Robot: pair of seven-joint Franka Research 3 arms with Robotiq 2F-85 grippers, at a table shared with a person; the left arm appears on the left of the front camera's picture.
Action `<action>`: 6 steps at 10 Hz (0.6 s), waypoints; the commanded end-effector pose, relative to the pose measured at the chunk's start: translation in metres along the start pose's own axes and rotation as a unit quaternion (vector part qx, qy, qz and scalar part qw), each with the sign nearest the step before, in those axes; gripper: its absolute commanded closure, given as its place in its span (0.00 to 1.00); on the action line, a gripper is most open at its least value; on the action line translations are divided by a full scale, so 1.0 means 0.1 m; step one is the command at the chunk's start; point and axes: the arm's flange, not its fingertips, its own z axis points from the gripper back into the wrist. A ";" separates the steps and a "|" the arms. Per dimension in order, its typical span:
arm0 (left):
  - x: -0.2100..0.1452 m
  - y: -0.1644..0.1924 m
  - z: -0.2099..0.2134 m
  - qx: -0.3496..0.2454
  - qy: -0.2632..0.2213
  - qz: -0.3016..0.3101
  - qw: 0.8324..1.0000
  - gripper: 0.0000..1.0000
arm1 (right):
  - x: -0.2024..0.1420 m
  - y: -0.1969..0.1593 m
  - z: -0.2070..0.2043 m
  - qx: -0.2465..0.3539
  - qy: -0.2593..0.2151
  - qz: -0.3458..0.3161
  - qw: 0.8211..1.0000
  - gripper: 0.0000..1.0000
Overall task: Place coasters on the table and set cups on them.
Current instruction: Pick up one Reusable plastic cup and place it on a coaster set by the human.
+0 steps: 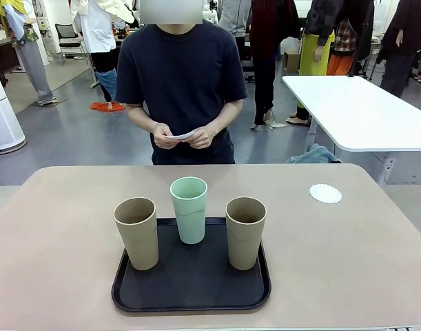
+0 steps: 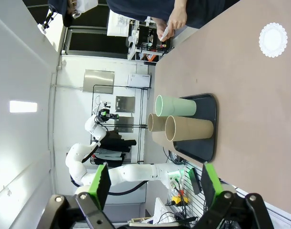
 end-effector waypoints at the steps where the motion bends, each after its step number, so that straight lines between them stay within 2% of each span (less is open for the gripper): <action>1: 0.01 -0.01 0.00 -0.002 -0.009 -0.002 1.000 0.00 | 0.00 0.02 0.01 0.010 -0.003 -0.003 1.000 0.00; 6: 0.01 -0.01 0.00 -0.002 -0.009 -0.002 1.000 0.00 | 0.00 0.00 0.00 0.000 0.000 0.000 1.000 0.00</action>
